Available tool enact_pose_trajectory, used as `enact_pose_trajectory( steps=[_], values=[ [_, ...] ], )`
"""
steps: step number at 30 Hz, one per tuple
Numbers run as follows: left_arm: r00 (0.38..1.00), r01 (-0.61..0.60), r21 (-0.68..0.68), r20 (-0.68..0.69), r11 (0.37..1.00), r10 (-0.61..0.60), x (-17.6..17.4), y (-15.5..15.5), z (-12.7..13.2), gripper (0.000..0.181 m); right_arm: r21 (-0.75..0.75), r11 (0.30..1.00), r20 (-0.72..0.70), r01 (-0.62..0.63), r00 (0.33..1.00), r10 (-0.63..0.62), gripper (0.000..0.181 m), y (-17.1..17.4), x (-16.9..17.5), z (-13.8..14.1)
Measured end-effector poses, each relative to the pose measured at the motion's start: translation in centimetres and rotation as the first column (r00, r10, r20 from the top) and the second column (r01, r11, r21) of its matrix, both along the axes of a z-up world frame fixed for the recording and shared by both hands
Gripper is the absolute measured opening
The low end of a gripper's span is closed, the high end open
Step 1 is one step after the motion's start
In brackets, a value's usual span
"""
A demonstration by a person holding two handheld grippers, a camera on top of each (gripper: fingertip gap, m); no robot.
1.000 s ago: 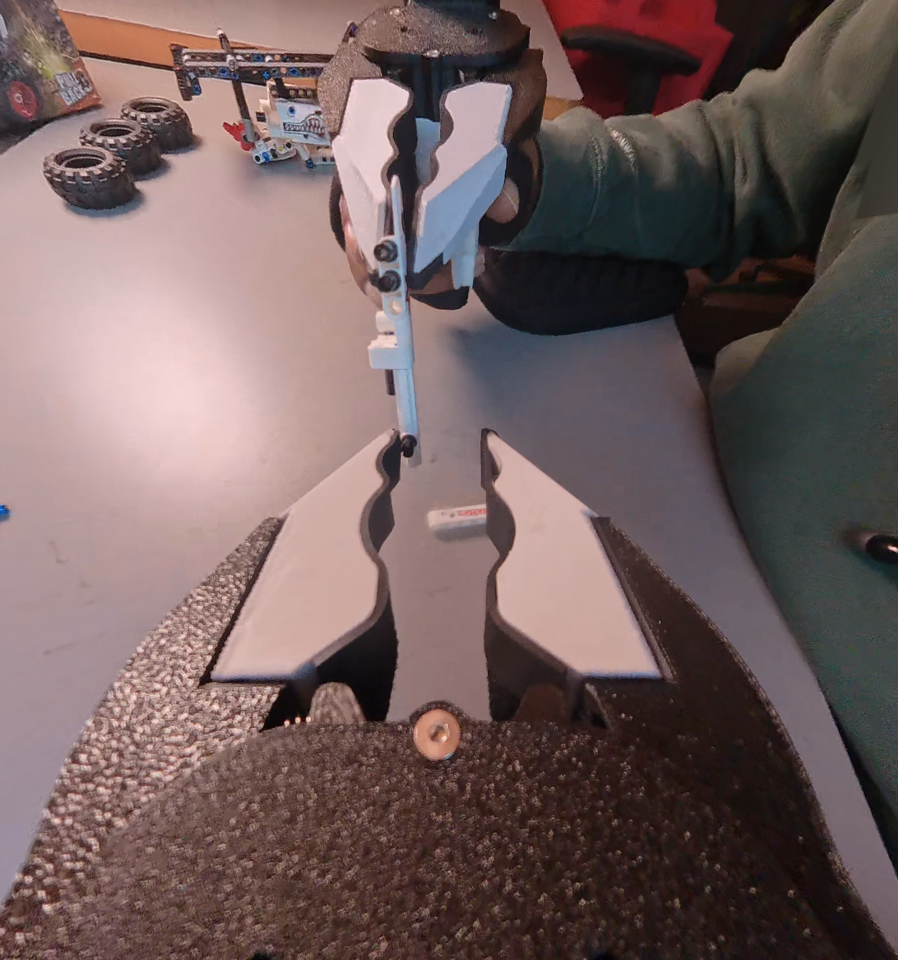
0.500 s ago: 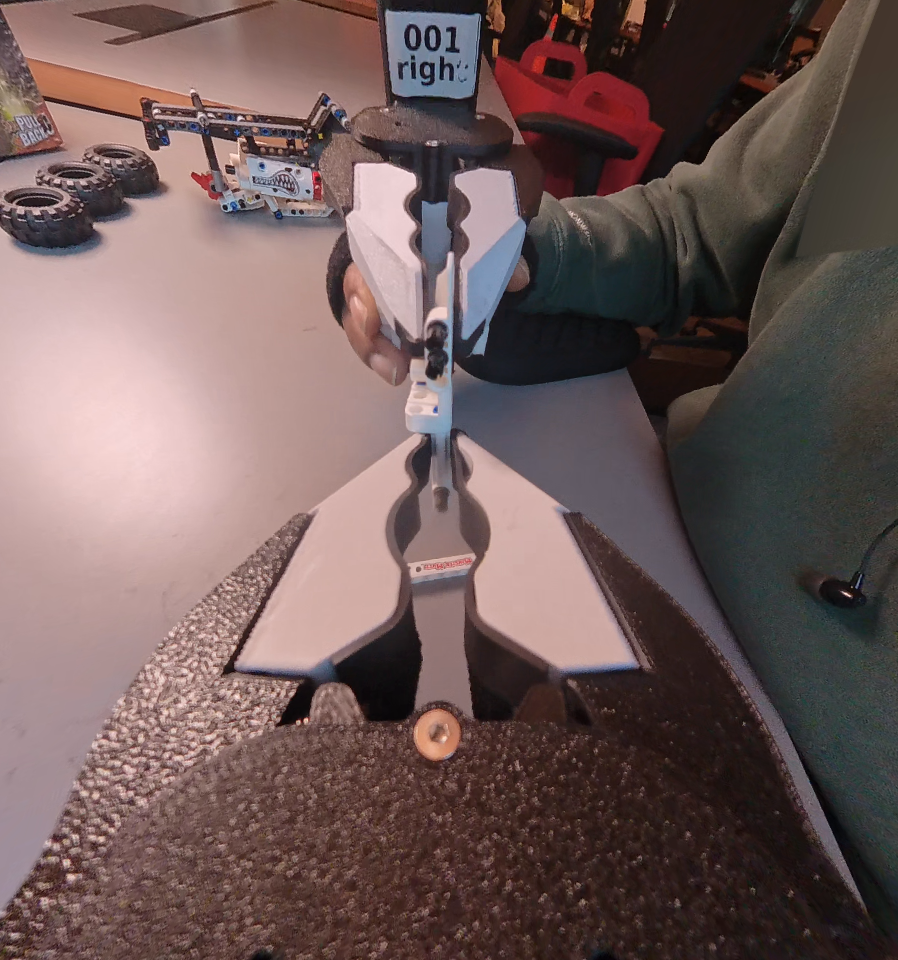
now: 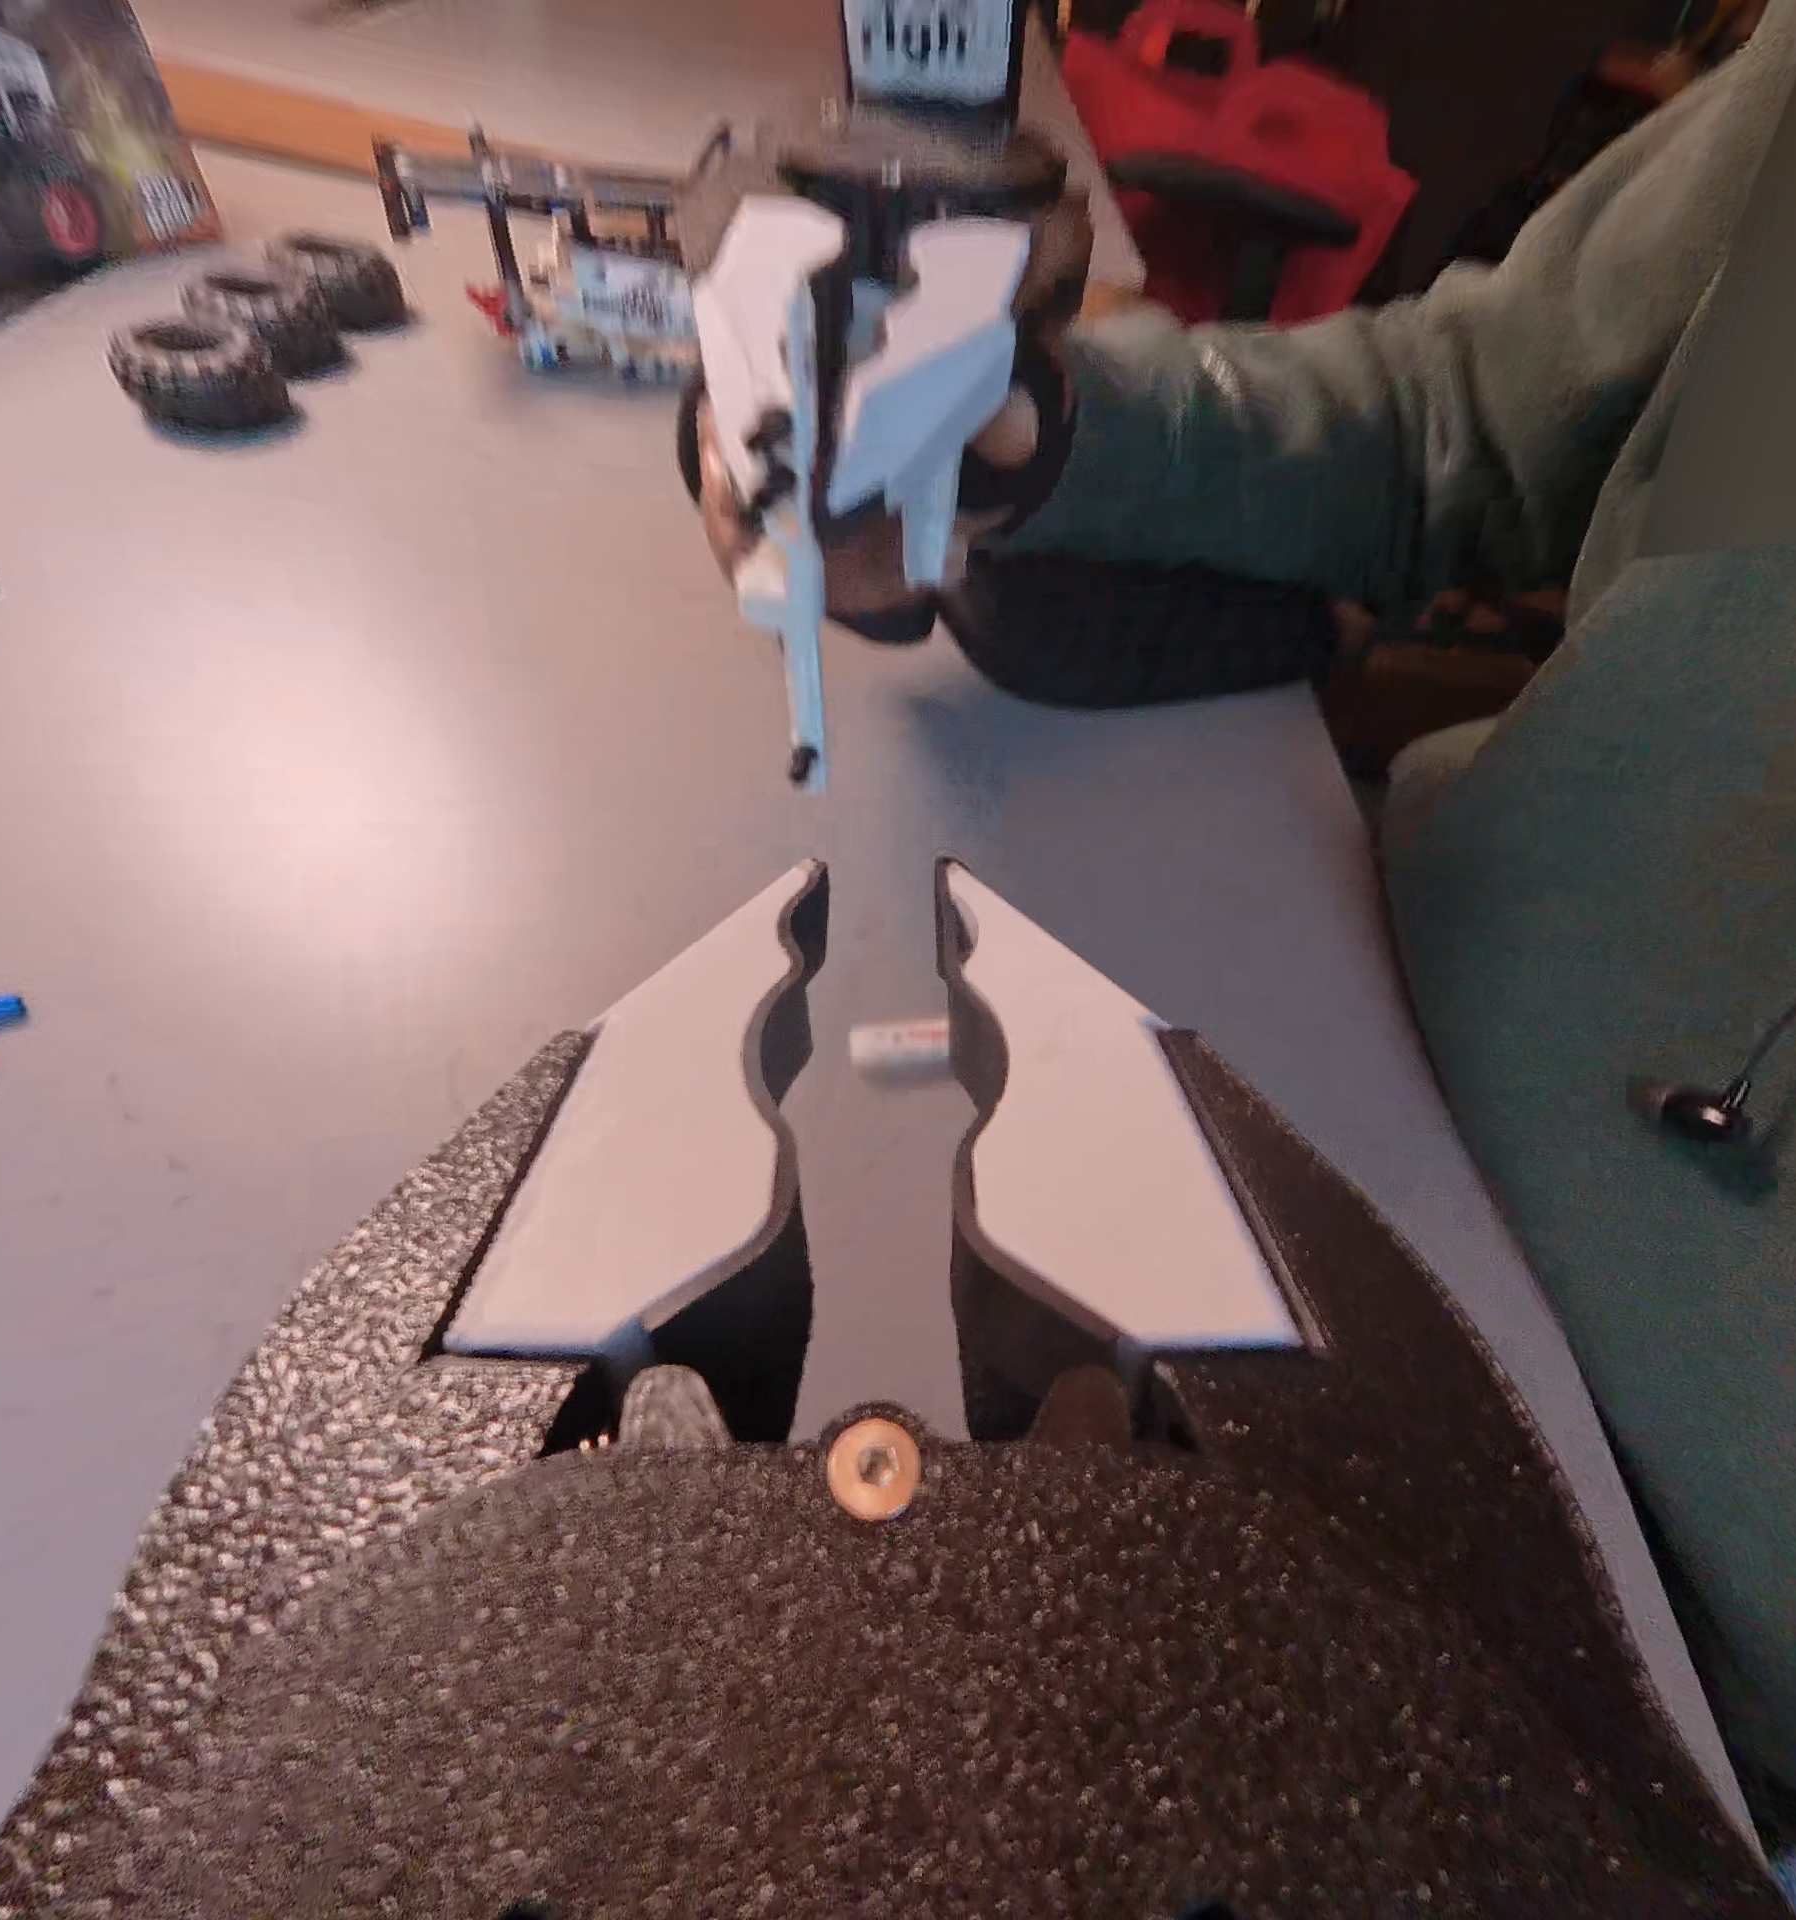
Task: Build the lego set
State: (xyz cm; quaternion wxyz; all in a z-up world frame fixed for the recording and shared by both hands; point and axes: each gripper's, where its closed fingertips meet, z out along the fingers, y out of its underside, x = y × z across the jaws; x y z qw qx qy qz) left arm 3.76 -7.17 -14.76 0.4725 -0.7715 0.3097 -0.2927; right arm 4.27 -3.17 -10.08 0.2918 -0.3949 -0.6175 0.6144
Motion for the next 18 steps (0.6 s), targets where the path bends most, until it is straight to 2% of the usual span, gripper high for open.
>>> enact_pose_trajectory(
  steps=[3, 6, 8, 11, 13, 16, 18],
  values=[
    [0.988, -0.027, -0.192, -0.153, 0.981, -0.003, -0.8, -0.7, -4.2, 0.019, 0.020, 0.995, 0.014, 0.095, 0.995, -0.095, 0.007, 2.3, -0.3, -0.4],
    [0.994, -0.046, -0.360, -0.110, 0.932, 0.007, 0.0, -1.3, -5.8, 0.029, 0.044, 0.991, 0.038, 0.126, 0.991, -0.128, 0.007, 2.9, -0.5, -1.2],
    [0.994, -0.075, -0.406, -0.101, 0.911, 0.037, 0.6, -1.4, -6.0, 0.042, 0.080, 0.988, 0.051, 0.132, 0.989, -0.137, 0.007, 2.9, -0.7, -1.7],
    [0.982, -0.140, -0.401, -0.171, 0.905, 0.076, 1.9, -1.3, -6.4, 0.052, 0.115, 0.983, 0.066, 0.145, 0.986, -0.153, 0.007, 3.0, -0.8, -2.2],
    [0.954, -0.181, -0.351, -0.290, 0.919, 0.078, 2.1, -1.1, -7.2, 0.049, 0.120, 0.981, 0.072, 0.150, 0.985, -0.159, 0.007, 3.1, -0.8, -2.3],
    [0.927, -0.116, -0.308, -0.375, 0.944, -0.009, 2.4, -1.3, -7.4, 0.044, 0.111, 0.982, 0.069, 0.151, 0.985, -0.159, 0.007, 3.2, -0.7, -2.2],
    [0.892, -0.084, -0.270, -0.450, 0.959, -0.048, 1.3, -1.1, -7.2, 0.042, 0.107, 0.982, 0.062, 0.154, 0.985, -0.161, 0.007, 3.3, -0.6, -2.0]
  ],
)
